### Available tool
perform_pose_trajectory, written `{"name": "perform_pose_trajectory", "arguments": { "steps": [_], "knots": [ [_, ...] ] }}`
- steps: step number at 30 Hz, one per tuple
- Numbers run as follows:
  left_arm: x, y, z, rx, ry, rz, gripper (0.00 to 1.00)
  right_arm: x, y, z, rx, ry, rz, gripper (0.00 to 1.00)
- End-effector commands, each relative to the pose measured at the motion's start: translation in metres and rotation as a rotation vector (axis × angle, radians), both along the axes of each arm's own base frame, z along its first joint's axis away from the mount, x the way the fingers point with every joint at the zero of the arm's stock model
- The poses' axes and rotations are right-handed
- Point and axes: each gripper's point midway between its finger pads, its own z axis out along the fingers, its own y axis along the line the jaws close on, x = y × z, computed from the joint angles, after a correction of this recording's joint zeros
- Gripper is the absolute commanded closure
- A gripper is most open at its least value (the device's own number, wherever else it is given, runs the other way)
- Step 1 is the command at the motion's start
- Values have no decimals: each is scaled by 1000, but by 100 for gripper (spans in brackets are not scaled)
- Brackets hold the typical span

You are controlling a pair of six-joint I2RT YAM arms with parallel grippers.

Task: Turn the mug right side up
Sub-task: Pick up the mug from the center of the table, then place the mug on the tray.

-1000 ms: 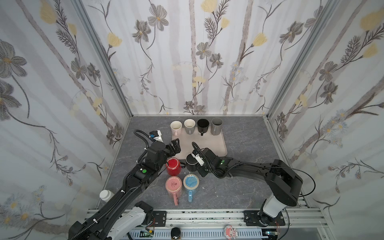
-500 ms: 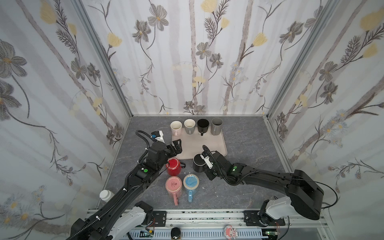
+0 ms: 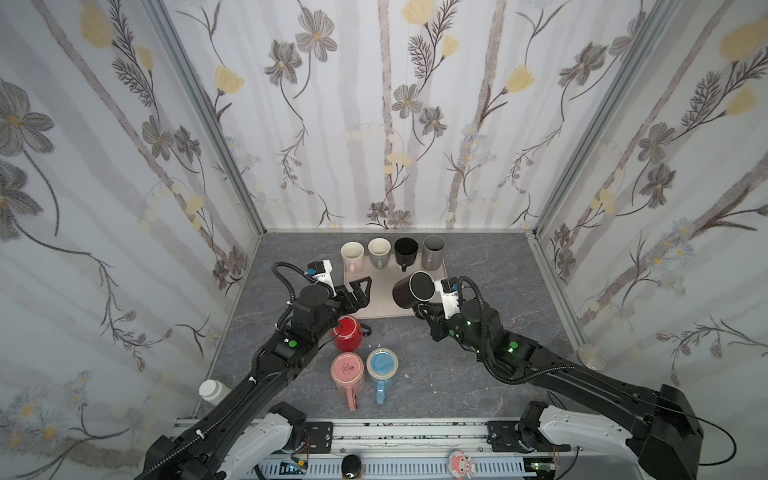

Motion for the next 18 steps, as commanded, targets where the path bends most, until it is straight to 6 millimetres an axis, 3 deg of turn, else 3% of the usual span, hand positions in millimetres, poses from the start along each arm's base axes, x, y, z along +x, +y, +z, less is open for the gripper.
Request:
{"name": "perform_pose_trajectory", "arguments": {
  "steps": [1, 7, 11, 15, 18],
  "knots": [
    [-8, -19, 36, -126, -117, -116, 0, 2, 13, 78, 287, -149, 32, 100],
    [-25, -34, 63, -258, -215, -246, 5, -8, 14, 143, 584, -257, 112, 100],
    [-37, -39, 80, -321, -280, -312, 12, -15, 13, 173, 722, -297, 176, 100],
    [-52, -41, 99, -389, -360, -381, 13, -22, 20, 191, 815, -300, 269, 100],
    [-62, -42, 116, -438, -418, -426, 19, -27, 30, 191, 856, -278, 344, 100]
  ]
}}
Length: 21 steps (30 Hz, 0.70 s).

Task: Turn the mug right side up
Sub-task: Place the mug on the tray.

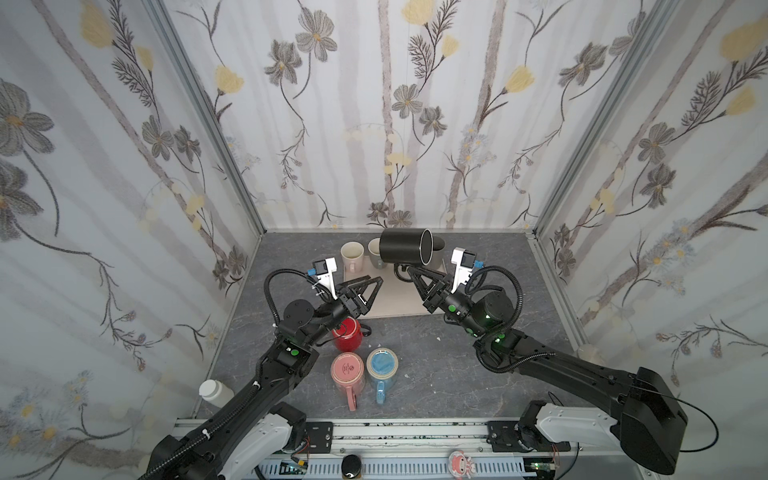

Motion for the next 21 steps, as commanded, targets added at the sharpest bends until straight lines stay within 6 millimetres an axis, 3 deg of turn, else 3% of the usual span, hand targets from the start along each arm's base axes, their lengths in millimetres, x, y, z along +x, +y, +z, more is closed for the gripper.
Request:
{"name": "perform_pose_trajectory", "arguments": {
  "steps": [1, 4, 8, 16, 21],
  "knots": [
    [-22, -1, 43, -118, -147, -89, 21, -30, -4, 62, 216, -140, 151, 100],
    [-27, -3, 52, -159, -169, -129, 24, -36, 5, 66, 241, -149, 227, 100],
    [-29, -4, 61, -187, -189, -147, 37, -41, 9, 67, 283, -137, 291, 100],
    [-37, -3, 79, -238, -231, -190, 51, -38, 24, 55, 263, -85, 319, 100],
    [-36, -3, 80, -238, -228, -190, 63, -36, 34, 47, 251, -51, 332, 100]
  ]
}}
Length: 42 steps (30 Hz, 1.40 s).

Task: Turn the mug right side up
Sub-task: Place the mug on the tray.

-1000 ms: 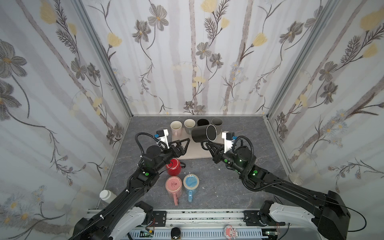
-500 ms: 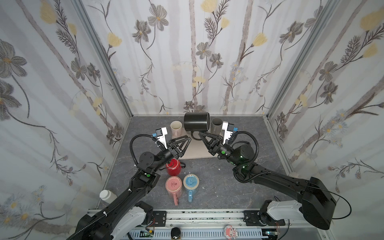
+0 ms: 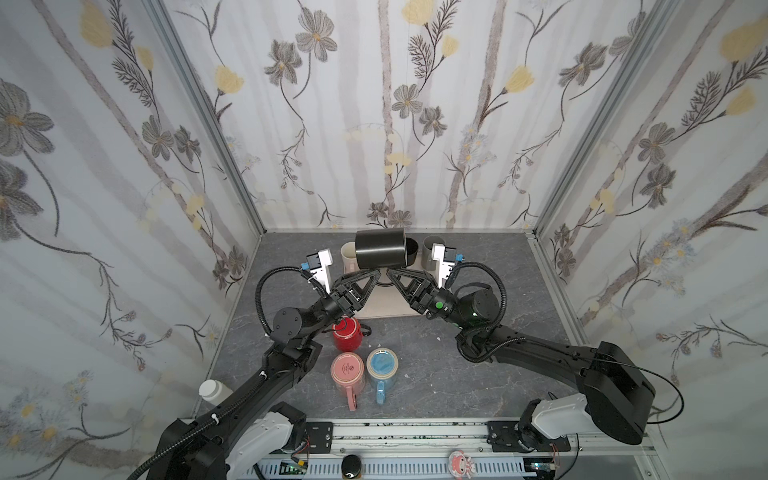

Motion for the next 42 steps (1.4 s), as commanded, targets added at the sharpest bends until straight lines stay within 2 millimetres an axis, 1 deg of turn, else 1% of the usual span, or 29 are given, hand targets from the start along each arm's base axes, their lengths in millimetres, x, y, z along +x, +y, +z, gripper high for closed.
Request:
{"name": "perform_pose_trajectory", "arguments": {
  "steps": [1, 3, 6, 8, 9, 11, 13, 14, 16, 17, 18, 19, 21, 24, 27, 29, 32, 34, 35, 36, 39, 40, 42],
  "knots": [
    [-8, 2, 14, -31, -45, -20, 66, -9, -8, 25, 99, -53, 11, 100],
    [-7, 2, 14, -28, -39, -16, 72, -8, -8, 24, 101, -43, 12, 100],
    [-1, 3, 12, -13, -13, 10, 87, -6, -10, 23, 96, -33, -6, 100],
    [3, 4, 10, 3, -1, 39, 97, -5, -13, 24, 86, -34, -30, 90],
    [5, 5, 9, 9, 5, 52, 100, -5, -15, 23, 77, -38, -42, 83],
    [10, 7, 7, 31, 30, 86, 100, -3, -20, 22, 56, -42, -80, 64],
    [16, 8, 5, 63, 51, 120, 100, -1, -25, 19, 23, -43, -125, 50],
    [20, 9, 4, 87, 68, 147, 100, 0, -29, 18, 1, -44, -156, 45],
    [32, 10, -6, 162, 123, 204, 100, 4, -37, 10, -58, -34, -224, 41],
    [38, 10, -11, 210, 149, 233, 100, 8, -43, -1, -102, -15, -267, 39],
    [44, 12, -16, 258, 174, 265, 100, 12, -49, -12, -146, 8, -312, 39],
    [52, 13, -27, 317, 215, 298, 100, 15, -55, -20, -181, 23, -344, 38],
    [65, 20, -46, 434, 287, 371, 100, 17, -68, -32, -234, 44, -400, 38],
    [83, 35, -80, 618, 401, 486, 100, 17, -88, -50, -300, 73, -468, 37],
    [95, 46, -115, 758, 503, 553, 100, 16, -104, -62, -336, 97, -513, 37],
    [99, 50, -135, 820, 553, 582, 100, 15, -112, -68, -347, 109, -535, 37],
    [103, 51, -161, 944, 577, 661, 100, 16, -121, -75, -359, 124, -559, 37],
    [105, 48, -175, 1026, 573, 708, 100, 15, -124, -78, -361, 130, -564, 37],
    [107, 49, -178, 1057, 570, 736, 100, 14, -125, -78, -360, 131, -563, 37],
    [111, 49, -191, 1097, 585, 758, 100, 14, -125, -79, -363, 131, -561, 37],
    [123, 57, -209, 1129, 609, 807, 100, 12, -127, -79, -361, 130, -559, 37],
    [126, 58, -215, 1134, 620, 811, 100, 17, -134, -78, -359, 135, -587, 37],
    [132, 63, -230, 1144, 651, 811, 100, 17, -138, -78, -357, 135, -596, 37]
  ]
}}
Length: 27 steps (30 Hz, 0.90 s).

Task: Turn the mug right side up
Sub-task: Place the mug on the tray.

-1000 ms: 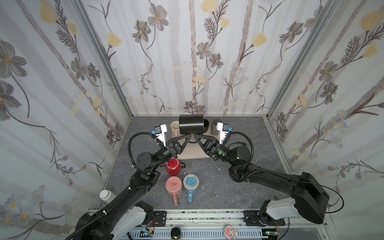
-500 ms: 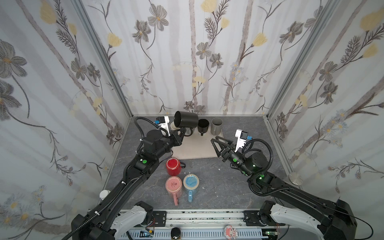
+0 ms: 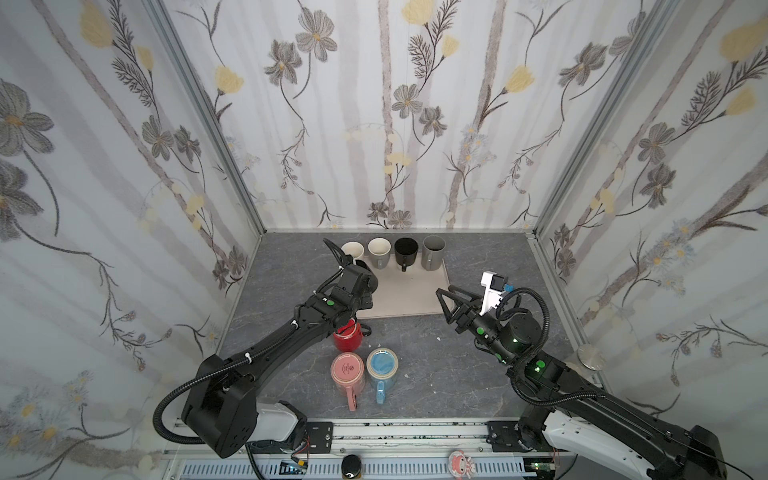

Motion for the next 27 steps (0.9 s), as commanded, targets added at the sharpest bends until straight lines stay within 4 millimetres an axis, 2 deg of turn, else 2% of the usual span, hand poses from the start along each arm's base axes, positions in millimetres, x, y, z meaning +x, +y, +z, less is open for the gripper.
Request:
{"name": "perform_pose_trajectory", "arguments": {
  "steps": [1, 4, 12, 21, 27],
  "knots": [
    [24, 13, 1, 23, -71, 73, 100, 1, -7, 2, 2, -9, -23, 37],
    [29, 14, -18, 40, -40, 70, 100, 0, -12, 2, 6, -11, -31, 37],
    [32, 16, -49, 101, 21, 68, 100, 0, -22, -1, 2, -8, -53, 36],
    [26, 13, -73, 158, 68, 50, 100, 3, -25, -5, 3, 2, -64, 36],
    [21, 18, -84, 225, 97, 71, 100, 4, -27, -5, 6, 6, -62, 36]
  ]
}}
